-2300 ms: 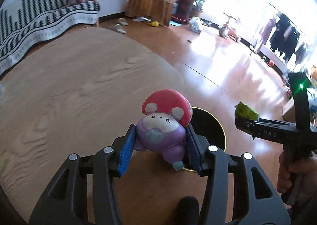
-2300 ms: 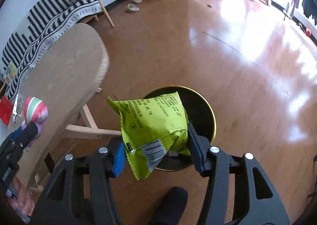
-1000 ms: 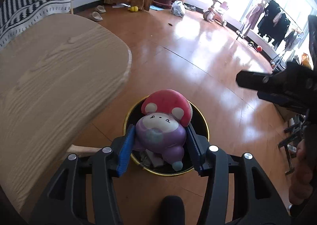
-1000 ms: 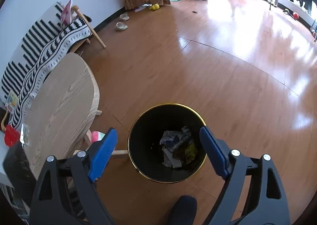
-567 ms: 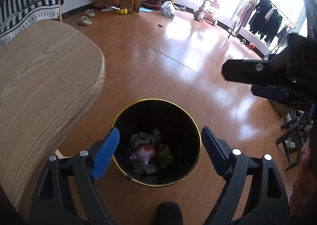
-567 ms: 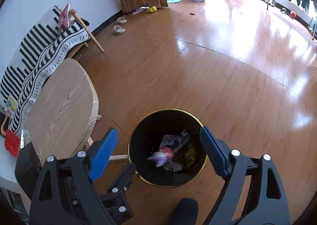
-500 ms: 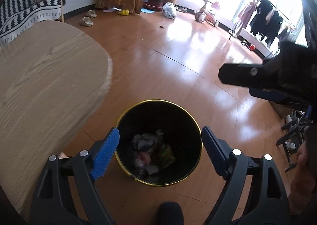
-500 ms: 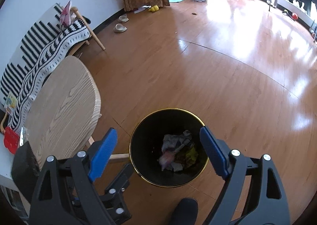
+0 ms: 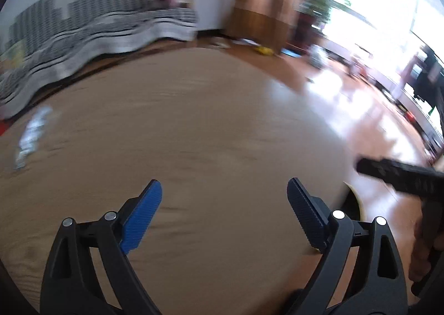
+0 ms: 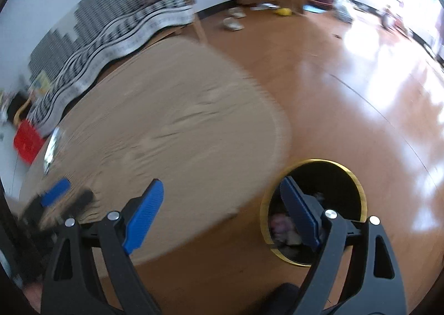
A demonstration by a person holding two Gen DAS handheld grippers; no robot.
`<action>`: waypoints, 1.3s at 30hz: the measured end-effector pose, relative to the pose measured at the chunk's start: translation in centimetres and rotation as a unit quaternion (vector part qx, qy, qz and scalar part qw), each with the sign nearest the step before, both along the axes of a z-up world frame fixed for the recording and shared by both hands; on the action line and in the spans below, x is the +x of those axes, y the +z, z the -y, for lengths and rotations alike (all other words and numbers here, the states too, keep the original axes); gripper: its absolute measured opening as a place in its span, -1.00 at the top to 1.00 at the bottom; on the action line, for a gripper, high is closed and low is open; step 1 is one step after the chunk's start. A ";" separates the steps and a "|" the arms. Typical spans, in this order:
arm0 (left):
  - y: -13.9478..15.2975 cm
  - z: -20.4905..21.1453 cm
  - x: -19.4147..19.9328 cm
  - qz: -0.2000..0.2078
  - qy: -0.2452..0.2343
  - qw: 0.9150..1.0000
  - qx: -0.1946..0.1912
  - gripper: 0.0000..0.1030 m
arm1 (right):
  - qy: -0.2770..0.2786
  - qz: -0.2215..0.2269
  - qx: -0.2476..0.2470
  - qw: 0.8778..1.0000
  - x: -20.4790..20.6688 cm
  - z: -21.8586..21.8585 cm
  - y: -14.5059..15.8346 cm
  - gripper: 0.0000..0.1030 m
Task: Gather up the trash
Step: 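Grasp the green-and-white paper strip with the left tool while the right tool grasps the silver blister pack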
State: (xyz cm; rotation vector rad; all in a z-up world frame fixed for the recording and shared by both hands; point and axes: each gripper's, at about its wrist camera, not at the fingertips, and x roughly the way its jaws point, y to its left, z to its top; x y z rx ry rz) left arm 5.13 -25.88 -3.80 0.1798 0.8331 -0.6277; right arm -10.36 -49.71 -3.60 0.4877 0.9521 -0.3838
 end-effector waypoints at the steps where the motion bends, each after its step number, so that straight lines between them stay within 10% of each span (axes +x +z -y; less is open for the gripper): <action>1: 0.4 -1.7 1.1 0.007 0.018 1.000 0.007 -0.73 | 0.020 -0.002 0.000 1.000 1.6 -1.8 -0.1 -0.62; 6: 0.6 -13.4 8.3 0.048 0.135 0.988 0.057 -0.73 | 0.087 -0.006 0.003 0.996 7.4 -8.7 -0.4 -0.62; 10: -0.6 -20.2 13.4 0.001 0.193 0.980 0.045 -0.73 | 0.131 -0.014 -0.005 0.991 10.6 -13.3 -1.1 -0.62; 18: -4.4 -22.1 19.0 -0.035 0.207 0.977 0.047 -0.42 | 0.176 -0.030 -0.011 0.984 14.4 -17.6 -2.8 -0.62; 24: -5.7 -22.0 20.1 -0.018 0.199 0.977 0.067 0.03 | 0.184 -0.032 -0.007 0.982 16.8 -19.0 -3.8 -0.62; 26: -5.4 -21.9 20.4 -0.015 0.197 0.978 0.062 0.73 | 0.189 -0.027 -0.005 0.981 17.4 -19.5 -3.8 -0.62; 39: -0.1 -27.0 12.3 -0.040 0.263 0.962 0.058 0.76 | 0.279 -0.006 0.036 0.959 23.7 -30.0 -3.2 -0.62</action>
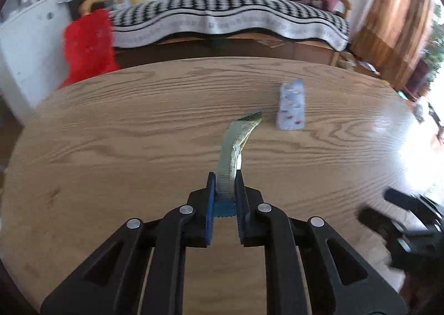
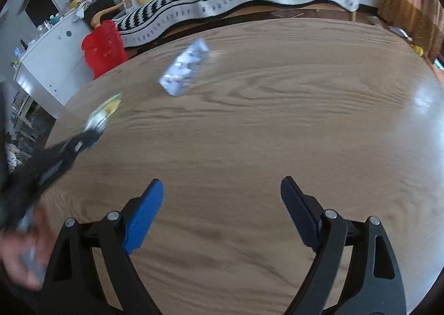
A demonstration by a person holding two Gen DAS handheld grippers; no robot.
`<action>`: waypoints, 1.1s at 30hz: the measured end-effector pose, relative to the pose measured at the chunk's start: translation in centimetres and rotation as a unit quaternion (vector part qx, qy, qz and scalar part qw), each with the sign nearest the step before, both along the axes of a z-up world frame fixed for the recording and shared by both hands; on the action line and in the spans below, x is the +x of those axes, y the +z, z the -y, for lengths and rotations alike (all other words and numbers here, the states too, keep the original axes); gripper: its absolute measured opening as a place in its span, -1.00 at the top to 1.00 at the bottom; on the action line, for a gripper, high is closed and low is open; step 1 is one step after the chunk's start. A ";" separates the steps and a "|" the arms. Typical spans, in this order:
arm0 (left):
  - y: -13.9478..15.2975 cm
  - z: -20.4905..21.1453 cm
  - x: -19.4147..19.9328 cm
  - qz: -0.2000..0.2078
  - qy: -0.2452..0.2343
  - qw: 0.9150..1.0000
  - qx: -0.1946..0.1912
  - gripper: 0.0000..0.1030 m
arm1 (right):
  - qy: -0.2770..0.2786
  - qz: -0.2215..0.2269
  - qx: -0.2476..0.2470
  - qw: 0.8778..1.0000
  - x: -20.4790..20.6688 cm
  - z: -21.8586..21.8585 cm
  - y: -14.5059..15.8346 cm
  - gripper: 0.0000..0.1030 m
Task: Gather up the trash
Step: 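Grasp the green-and-white paper strip with the left tool while the right tool grasps the silver blister pack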
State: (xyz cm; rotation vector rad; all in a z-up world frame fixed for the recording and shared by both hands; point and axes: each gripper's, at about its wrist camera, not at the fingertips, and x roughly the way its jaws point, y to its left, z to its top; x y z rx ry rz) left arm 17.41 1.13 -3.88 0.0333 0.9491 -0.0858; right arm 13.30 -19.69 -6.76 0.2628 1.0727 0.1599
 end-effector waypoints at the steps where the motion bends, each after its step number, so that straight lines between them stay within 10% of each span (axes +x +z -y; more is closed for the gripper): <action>1: 0.4 -0.6 -0.5 -0.002 0.007 1.000 0.000 0.76 | 0.003 -0.003 -0.001 1.000 1.5 -1.2 -0.1 -0.62; 13: 2.7 -5.4 -1.1 -0.006 0.047 0.997 -0.054 0.76 | -0.047 -0.043 -0.052 0.997 17.1 -8.0 -1.4 -0.58; 17: 3.0 -5.2 -1.3 -0.005 0.040 0.998 -0.056 0.76 | -0.048 -0.048 -0.061 0.996 17.5 -7.7 -1.5 0.37; 25: 3.2 -1.3 -2.2 -0.007 0.006 0.998 -0.055 0.76 | -0.009 -0.011 -0.073 0.997 8.9 -5.7 1.8 0.49; 33: 3.6 8.4 -6.3 0.010 -0.084 0.996 -0.037 0.76 | -0.065 0.016 -0.057 0.996 -6.3 6.2 3.8 0.49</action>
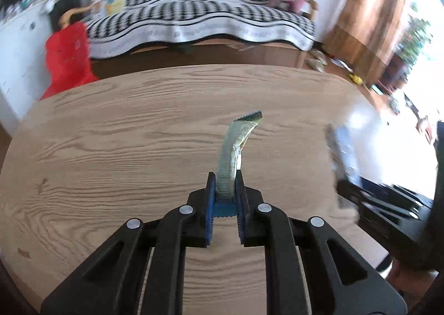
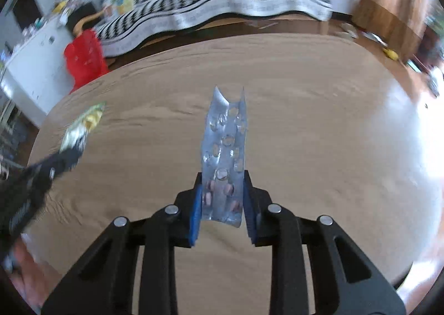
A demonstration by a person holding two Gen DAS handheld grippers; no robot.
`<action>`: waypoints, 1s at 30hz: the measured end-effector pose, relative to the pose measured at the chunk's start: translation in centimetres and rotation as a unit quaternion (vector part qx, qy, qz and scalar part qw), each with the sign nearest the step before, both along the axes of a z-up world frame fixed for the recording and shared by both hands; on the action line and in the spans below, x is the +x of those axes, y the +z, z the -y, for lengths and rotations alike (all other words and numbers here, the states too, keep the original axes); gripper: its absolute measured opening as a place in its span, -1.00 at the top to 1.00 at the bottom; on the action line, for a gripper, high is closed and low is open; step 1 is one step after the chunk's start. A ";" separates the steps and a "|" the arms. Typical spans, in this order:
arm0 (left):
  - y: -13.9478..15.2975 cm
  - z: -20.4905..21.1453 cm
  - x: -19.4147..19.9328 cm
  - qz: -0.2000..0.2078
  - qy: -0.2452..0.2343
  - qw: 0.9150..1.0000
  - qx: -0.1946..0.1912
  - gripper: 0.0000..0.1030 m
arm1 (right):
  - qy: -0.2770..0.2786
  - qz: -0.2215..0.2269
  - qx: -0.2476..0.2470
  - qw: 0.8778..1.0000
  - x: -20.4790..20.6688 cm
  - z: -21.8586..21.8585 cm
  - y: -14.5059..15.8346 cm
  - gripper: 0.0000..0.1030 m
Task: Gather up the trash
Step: 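Grasp the green-and-white paper strip with the left tool while the right tool grasps the silver blister pack, then carry the strip and blister pack over the bin and open both tools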
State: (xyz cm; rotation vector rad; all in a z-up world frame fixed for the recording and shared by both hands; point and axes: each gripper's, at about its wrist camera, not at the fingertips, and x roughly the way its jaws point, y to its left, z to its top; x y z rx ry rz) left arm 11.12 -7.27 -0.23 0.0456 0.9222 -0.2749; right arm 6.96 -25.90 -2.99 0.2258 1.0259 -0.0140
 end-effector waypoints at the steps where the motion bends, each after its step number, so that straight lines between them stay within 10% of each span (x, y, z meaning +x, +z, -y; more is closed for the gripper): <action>1: -0.1 1.4 -0.6 0.001 -0.013 1.000 0.000 0.76 | -0.013 0.003 -0.001 1.000 -1.8 1.8 0.1 0.49; 14: -2.6 23.5 -13.1 -0.010 -0.259 0.966 -0.024 0.76 | -0.240 -0.018 0.012 0.971 -22.7 27.9 -3.4 0.49; 30: -6.1 33.5 -18.9 -0.020 -0.332 0.943 0.005 0.76 | -0.297 -0.067 0.050 0.951 -31.6 36.0 -8.0 0.47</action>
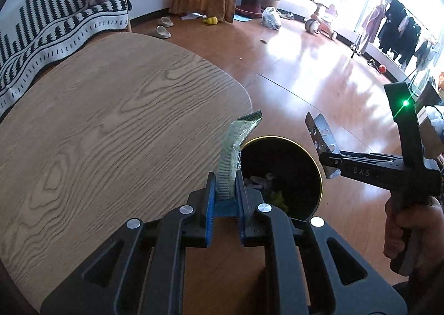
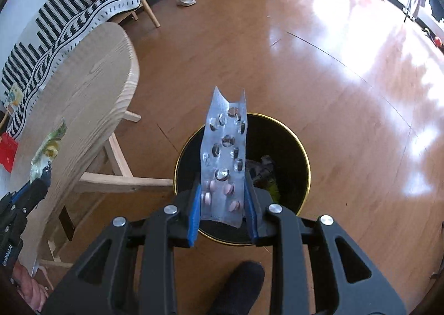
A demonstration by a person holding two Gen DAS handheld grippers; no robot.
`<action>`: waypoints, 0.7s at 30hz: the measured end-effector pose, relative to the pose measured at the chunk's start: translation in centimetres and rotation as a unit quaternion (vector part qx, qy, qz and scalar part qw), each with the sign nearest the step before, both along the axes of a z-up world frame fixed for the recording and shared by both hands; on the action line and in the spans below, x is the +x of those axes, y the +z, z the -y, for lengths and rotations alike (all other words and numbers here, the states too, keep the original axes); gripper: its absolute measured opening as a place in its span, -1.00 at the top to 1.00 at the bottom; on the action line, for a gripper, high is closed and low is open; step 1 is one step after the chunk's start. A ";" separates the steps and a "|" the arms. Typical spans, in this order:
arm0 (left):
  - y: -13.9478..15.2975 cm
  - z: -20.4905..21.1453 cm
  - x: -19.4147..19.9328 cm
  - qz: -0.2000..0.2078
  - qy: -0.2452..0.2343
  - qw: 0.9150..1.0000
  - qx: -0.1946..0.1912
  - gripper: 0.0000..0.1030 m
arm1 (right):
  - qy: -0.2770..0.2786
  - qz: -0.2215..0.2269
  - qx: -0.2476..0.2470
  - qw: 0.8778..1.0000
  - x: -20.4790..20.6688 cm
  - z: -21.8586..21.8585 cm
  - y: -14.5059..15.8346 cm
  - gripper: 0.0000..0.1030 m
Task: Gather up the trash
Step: 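Carry the strip and blister pack over the bin and open both tools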
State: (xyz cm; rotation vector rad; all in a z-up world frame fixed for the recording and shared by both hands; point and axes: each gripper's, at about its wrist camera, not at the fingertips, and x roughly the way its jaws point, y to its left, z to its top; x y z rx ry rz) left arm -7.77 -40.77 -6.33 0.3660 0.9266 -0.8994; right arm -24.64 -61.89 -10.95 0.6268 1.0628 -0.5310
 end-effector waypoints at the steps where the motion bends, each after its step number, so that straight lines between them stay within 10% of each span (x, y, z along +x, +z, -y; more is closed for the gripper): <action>1: 0.0 0.6 0.1 -0.002 0.000 1.000 0.000 0.76 | -0.002 0.001 0.002 1.000 0.2 0.0 0.1 0.47; 7: -0.5 1.6 0.0 -0.007 -0.008 1.000 -0.001 0.76 | -0.007 0.001 0.005 1.000 1.9 0.2 0.0 0.39; 12: -1.1 2.0 0.0 -0.011 -0.014 1.000 0.000 0.76 | -0.018 0.013 0.006 1.000 2.1 0.1 0.4 -0.33; 21: -2.8 4.2 -1.3 -0.029 -0.037 0.999 0.007 0.76 | -0.057 0.043 -0.002 0.997 0.6 1.1 2.2 -0.37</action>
